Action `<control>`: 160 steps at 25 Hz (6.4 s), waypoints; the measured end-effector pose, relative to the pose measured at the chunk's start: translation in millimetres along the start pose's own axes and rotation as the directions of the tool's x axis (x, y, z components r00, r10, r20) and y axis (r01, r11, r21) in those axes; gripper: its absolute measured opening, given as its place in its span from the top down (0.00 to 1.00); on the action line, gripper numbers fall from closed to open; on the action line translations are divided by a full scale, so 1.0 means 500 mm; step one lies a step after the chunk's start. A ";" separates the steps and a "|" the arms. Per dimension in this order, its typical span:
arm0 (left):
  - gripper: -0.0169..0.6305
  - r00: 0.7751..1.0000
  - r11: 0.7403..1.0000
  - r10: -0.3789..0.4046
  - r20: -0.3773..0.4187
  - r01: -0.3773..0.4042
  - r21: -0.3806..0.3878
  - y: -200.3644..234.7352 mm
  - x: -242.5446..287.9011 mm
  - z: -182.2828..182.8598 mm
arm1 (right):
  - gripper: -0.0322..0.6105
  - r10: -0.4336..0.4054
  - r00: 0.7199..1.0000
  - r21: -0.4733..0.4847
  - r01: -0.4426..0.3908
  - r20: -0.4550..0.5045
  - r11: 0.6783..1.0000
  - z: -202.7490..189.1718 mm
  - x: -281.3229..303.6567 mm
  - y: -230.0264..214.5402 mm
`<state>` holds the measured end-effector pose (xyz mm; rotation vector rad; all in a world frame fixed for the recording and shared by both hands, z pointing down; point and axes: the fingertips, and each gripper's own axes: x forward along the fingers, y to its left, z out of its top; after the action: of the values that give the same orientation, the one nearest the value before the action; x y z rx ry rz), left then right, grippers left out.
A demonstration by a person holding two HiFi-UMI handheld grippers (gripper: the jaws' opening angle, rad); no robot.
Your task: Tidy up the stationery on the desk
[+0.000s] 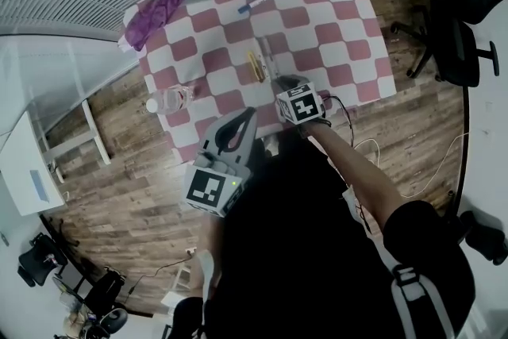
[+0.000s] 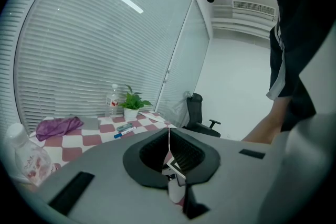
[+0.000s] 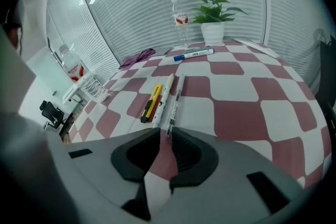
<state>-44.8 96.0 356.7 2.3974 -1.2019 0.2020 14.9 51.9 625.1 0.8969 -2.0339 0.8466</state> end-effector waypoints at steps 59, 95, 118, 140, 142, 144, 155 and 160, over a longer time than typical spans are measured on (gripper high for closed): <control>0.92 0.975 0.970 0.220 -0.025 -0.221 -0.105 0.063 0.135 0.021 | 0.74 0.122 0.992 -0.563 -0.111 -0.018 0.819 0.391 0.164 -0.244; 0.92 0.993 0.993 0.119 0.016 -0.118 -0.020 -0.014 0.096 0.022 | 0.81 -0.016 0.999 0.064 0.014 0.028 0.998 0.123 0.014 -0.187; 0.92 1.000 0.999 0.019 -0.025 -0.018 0.028 -0.016 0.051 0.013 | 0.80 -0.058 0.990 0.626 -0.034 0.125 0.779 0.025 -0.025 -0.095; 0.92 0.998 0.999 -0.006 -0.066 0.009 0.040 0.028 0.036 0.002 | 0.77 -0.067 0.983 0.608 -0.052 0.171 0.792 0.052 -0.066 -0.077; 0.92 0.998 0.999 -0.024 -0.056 0.027 0.043 0.034 0.046 -0.003 | 0.83 -0.068 0.980 0.586 -0.055 0.185 0.808 0.061 -0.081 -0.079; 0.92 0.998 0.998 -0.033 -0.052 0.035 0.042 0.042 0.060 -0.003 | 0.87 -0.062 0.977 0.562 -0.066 0.206 0.824 0.072 -0.098 -0.081; 0.92 0.996 0.997 -0.033 -0.082 0.039 0.073 0.121 0.184 0.009 | 0.92 0.078 0.926 0.415 -0.240 0.370 0.878 0.139 -0.204 -0.078; 0.92 0.994 0.994 -0.006 -0.112 0.019 0.109 0.176 0.258 0.011 | 0.92 0.187 0.886 0.268 -0.320 0.425 0.909 0.175 -0.258 -0.062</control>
<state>-36.0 -45.7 422.3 2.4511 -1.1519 0.4027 69.9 6.5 482.8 1.0600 -2.4416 1.2708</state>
